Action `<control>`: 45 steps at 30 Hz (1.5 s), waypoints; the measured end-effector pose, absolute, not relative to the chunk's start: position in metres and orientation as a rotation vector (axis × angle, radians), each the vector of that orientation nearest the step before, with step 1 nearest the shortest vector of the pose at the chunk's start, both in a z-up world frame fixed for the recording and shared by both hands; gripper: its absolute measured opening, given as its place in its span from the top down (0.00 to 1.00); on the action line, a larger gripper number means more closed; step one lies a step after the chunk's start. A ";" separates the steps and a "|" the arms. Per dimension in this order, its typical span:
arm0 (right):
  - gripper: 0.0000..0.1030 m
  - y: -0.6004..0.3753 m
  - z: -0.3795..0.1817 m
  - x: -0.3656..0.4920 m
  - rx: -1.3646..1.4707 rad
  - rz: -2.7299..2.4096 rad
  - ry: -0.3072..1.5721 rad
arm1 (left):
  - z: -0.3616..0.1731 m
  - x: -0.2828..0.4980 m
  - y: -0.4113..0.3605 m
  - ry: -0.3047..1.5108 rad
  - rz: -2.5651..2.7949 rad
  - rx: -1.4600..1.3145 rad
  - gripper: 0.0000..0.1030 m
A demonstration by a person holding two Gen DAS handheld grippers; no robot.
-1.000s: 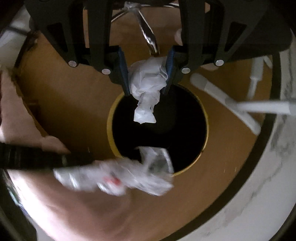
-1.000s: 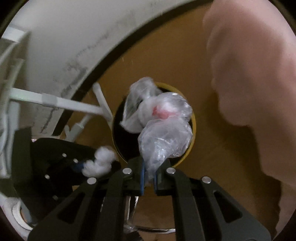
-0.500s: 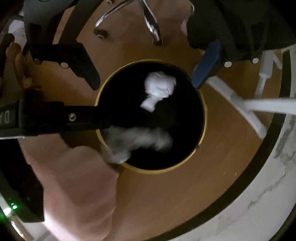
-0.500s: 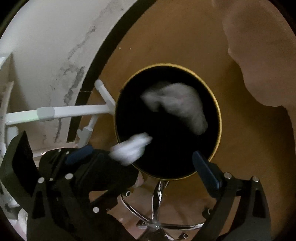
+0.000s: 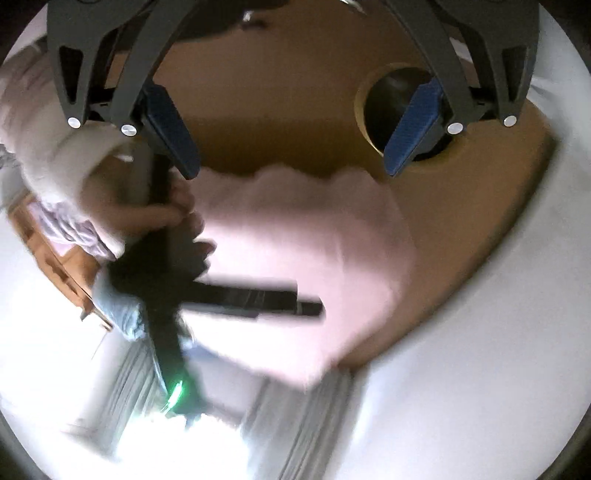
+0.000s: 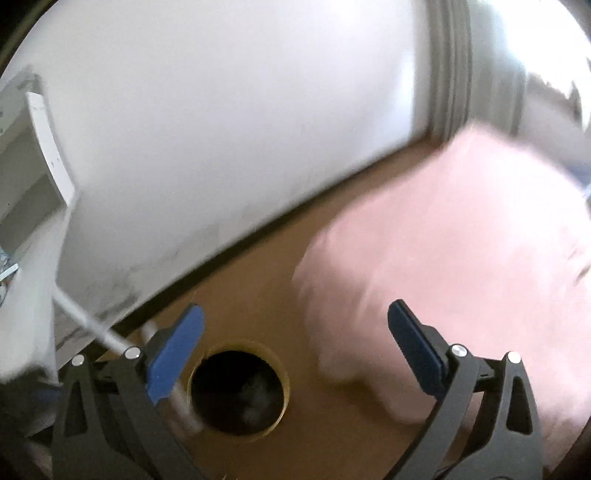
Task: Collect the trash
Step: 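Return both tools to the desk toward the cloth and bottle cap, then grasp the blue-white cloth with the left tool while the right tool grasps the white cap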
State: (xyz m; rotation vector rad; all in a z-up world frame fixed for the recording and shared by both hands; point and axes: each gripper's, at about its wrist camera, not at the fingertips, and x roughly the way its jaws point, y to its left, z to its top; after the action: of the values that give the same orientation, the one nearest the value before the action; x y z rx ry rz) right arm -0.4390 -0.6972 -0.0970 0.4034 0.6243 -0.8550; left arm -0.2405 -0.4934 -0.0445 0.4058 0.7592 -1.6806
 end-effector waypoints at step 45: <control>0.66 -0.241 -0.096 0.007 0.039 0.160 0.907 | -0.041 0.082 -0.048 0.872 -0.427 0.055 0.81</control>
State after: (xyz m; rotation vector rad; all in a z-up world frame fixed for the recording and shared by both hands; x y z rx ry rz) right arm 0.0073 -0.2411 -0.0962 0.0388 0.9066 0.1602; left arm 0.0823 -0.0479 -0.0410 0.0552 0.8719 -0.4271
